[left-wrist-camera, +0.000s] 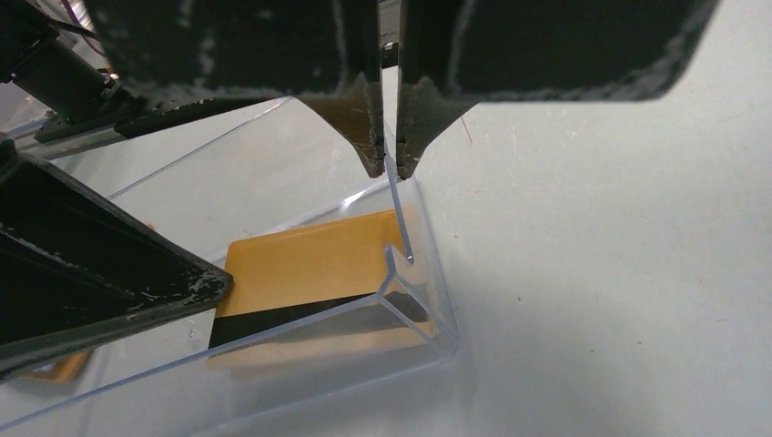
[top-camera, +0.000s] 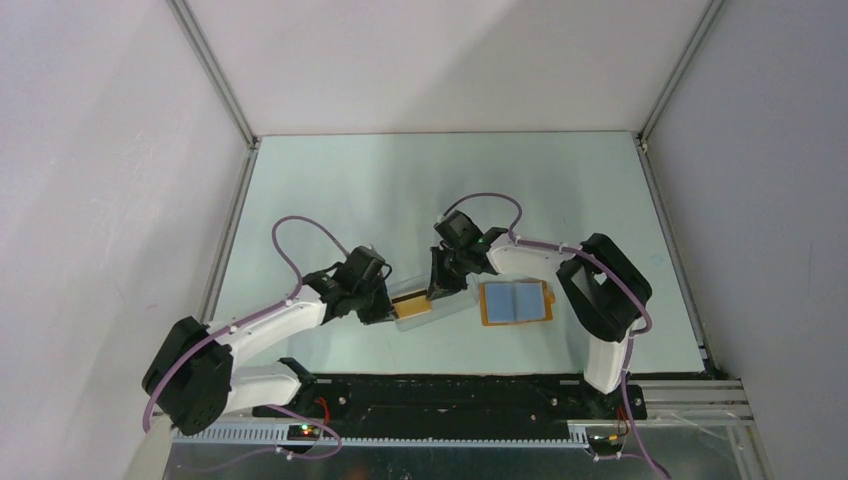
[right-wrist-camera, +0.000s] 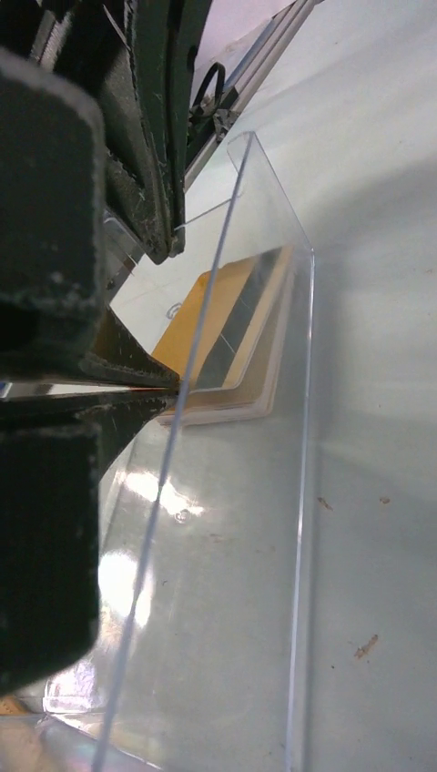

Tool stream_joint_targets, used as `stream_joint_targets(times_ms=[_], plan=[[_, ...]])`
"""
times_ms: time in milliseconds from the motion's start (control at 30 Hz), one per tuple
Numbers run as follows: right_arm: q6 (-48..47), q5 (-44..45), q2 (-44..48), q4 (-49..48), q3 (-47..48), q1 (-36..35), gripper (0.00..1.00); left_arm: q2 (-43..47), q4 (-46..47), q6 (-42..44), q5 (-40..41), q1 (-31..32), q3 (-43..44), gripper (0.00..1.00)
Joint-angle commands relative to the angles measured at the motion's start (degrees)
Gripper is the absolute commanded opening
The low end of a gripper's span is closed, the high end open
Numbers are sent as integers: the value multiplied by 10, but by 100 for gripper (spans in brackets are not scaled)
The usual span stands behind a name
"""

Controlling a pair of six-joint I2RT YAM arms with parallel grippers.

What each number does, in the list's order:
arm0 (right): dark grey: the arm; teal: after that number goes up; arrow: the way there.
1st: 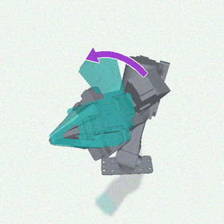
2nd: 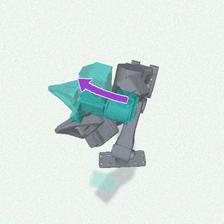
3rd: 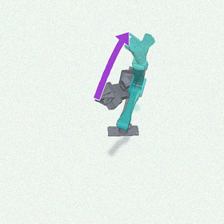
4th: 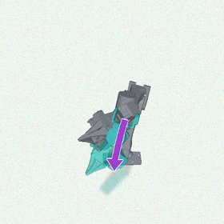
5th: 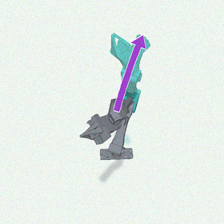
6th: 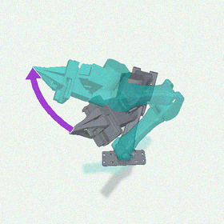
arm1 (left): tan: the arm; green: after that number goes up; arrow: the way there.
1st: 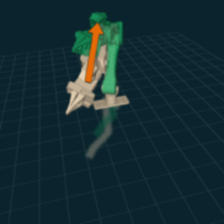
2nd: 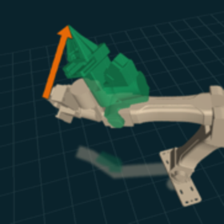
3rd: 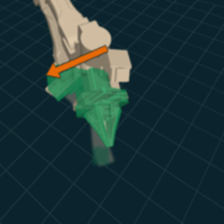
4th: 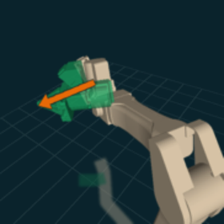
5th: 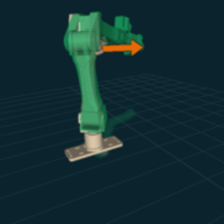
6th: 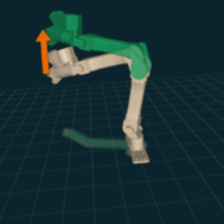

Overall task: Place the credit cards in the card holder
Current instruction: Pick up the credit card from the storage box.

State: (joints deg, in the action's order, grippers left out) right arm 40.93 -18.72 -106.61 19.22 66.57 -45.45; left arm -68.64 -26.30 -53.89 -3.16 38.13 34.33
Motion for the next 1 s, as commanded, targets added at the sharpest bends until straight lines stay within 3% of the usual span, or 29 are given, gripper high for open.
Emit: stream_joint_targets(times_ms=[0, 433, 667, 967], plan=[[4, -3, 38, -2, 9, -15, 4, -7, 3, 20, 12, 0, 11, 3], [0, -27, 65, -27, 9, -18, 0, -9, 3, 20, 13, 0, 8, 1], [2, -94, 79, -81, 8, -21, 1, -8, 2, 21, 13, 0, 7, 1], [18, -110, 67, -91, 8, -24, 24, -9, 2, 22, 12, 0, 6, 0]])
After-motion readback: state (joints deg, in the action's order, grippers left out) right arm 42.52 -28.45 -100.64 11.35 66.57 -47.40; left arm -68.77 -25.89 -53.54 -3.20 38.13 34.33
